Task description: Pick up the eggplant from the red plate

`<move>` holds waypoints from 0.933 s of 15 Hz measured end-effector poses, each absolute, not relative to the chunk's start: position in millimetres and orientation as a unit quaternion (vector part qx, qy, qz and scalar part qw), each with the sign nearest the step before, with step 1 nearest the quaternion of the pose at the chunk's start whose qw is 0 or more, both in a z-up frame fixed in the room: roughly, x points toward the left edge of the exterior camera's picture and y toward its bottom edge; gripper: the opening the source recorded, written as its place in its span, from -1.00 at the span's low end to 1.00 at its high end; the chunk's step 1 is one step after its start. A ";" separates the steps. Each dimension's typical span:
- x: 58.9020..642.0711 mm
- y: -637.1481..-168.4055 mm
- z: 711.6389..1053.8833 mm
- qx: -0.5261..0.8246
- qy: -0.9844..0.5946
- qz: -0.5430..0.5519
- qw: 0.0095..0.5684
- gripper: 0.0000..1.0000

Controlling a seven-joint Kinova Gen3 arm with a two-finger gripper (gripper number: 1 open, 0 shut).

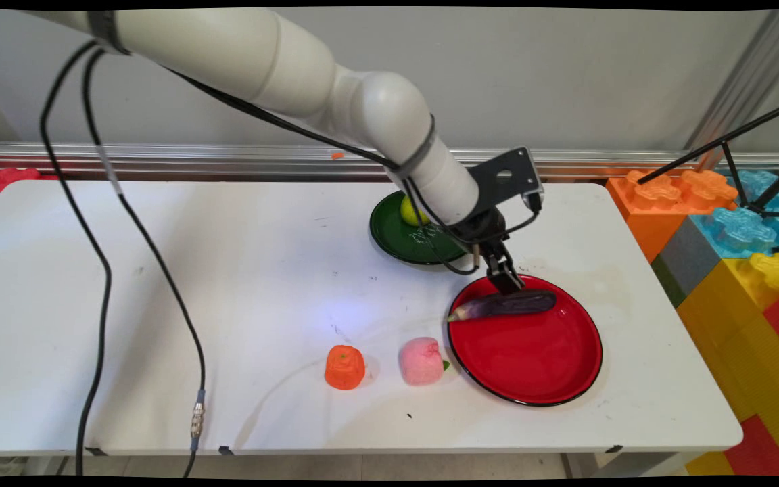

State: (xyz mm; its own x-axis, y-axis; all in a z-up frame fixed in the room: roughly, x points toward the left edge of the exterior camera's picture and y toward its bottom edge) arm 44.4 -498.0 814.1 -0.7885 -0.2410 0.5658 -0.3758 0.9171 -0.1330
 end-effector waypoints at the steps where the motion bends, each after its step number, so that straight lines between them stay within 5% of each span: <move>1: 40.7 -499.1 810.2 0.171 -0.938 0.115 0.279 1.00; 14: 14.1 -498.0 768.8 0.225 -0.937 0.069 0.258 1.00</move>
